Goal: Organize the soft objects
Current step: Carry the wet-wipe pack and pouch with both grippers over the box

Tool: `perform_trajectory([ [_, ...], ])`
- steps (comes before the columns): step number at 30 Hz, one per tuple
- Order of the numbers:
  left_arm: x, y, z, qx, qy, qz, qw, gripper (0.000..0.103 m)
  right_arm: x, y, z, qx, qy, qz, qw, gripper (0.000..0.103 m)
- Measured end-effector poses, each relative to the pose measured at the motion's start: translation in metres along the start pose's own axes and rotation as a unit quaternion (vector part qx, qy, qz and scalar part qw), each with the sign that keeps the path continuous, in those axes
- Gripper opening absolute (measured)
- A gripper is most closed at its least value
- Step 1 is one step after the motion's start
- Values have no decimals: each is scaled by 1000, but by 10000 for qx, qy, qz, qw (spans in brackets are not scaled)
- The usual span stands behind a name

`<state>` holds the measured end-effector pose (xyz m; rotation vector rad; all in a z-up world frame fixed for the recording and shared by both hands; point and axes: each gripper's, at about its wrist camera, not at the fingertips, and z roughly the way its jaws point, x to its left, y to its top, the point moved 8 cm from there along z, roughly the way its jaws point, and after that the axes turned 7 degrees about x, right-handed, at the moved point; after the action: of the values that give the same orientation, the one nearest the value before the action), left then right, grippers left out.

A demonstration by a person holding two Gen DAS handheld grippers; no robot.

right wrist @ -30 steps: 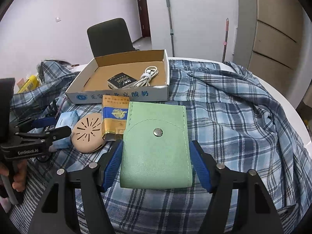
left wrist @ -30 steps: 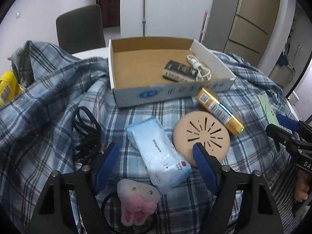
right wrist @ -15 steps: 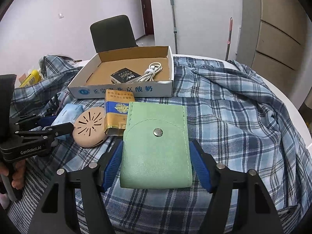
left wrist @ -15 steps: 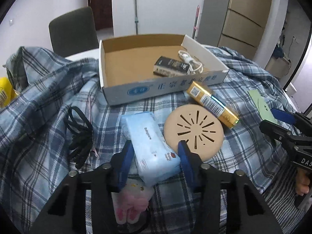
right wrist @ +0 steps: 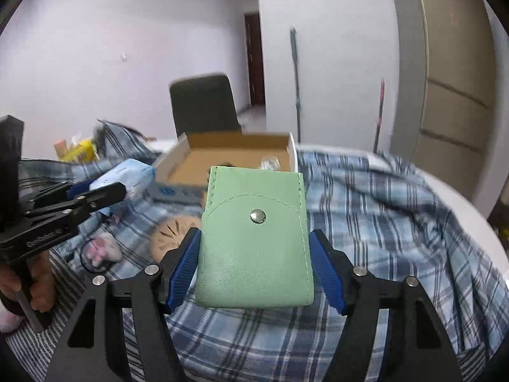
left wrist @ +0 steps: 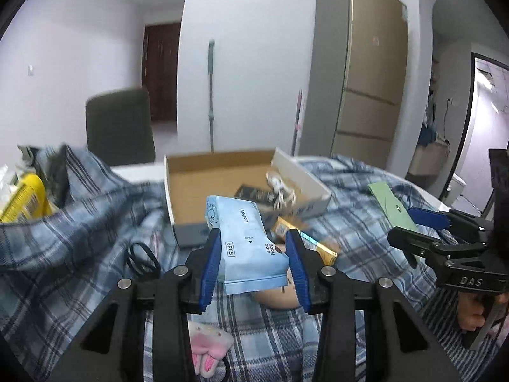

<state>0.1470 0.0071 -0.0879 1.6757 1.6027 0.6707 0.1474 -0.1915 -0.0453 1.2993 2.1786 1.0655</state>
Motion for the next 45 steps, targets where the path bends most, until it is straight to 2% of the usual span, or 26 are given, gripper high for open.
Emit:
perform_trajectory([
  [5, -8, 7, -22, -555, 10, 151, 9983, 43, 13, 8, -20, -529, -48, -282, 9982, 67],
  [9, -15, 12, -40, -946, 69, 291, 9951, 43, 14, 19, -34, -860, -179, -239, 9958, 67],
  [12, -20, 21, -59, -1434, 125, 353, 9890, 43, 18, 32, -45, -1073, -158, -333, 9935, 67],
  [15, -22, 34, -73, -1759, 227, 380, 9834, 43, 24, 53, -54, -1377, -147, -563, 9888, 67],
  [17, -25, 43, -78, -1919, 151, 425, 9804, 43, 25, 70, -58, -1671, -164, -662, 9836, 67],
  [20, -28, 63, -86, -2309, 254, 560, 9710, 43, 26, 91, -55, -2041, -140, -733, 9761, 67],
  [26, -15, 101, -69, -2749, 271, 404, 9602, 43, 31, 125, -29, -2455, -252, -950, 9644, 67],
  [31, 0, 127, -28, -2619, 405, 347, 9636, 43, 23, 145, 19, -2173, -37, -808, 9727, 67],
  [34, 10, 134, -2, -2402, 418, 225, 9696, 43, 12, 148, 52, -1957, -44, -724, 9780, 67],
  [36, 18, 136, 17, -2167, 515, 138, 9748, 43, 6, 144, 74, -1676, 47, -615, 9839, 67],
  [38, 32, 135, 36, -1861, 774, -69, 9794, 43, 2, 140, 94, -1369, 108, -587, 9888, 67],
  [40, 41, 131, 56, -1529, 627, -207, 9860, 43, -1, 136, 111, -1099, 160, -592, 9920, 67],
  [42, 48, 127, 72, -1212, 638, -267, 9902, 43, -3, 132, 123, -854, 251, -544, 9945, 67],
  [45, 55, 124, 85, -989, 626, -254, 9928, 43, -3, 130, 128, -746, 257, -608, 9950, 67],
])
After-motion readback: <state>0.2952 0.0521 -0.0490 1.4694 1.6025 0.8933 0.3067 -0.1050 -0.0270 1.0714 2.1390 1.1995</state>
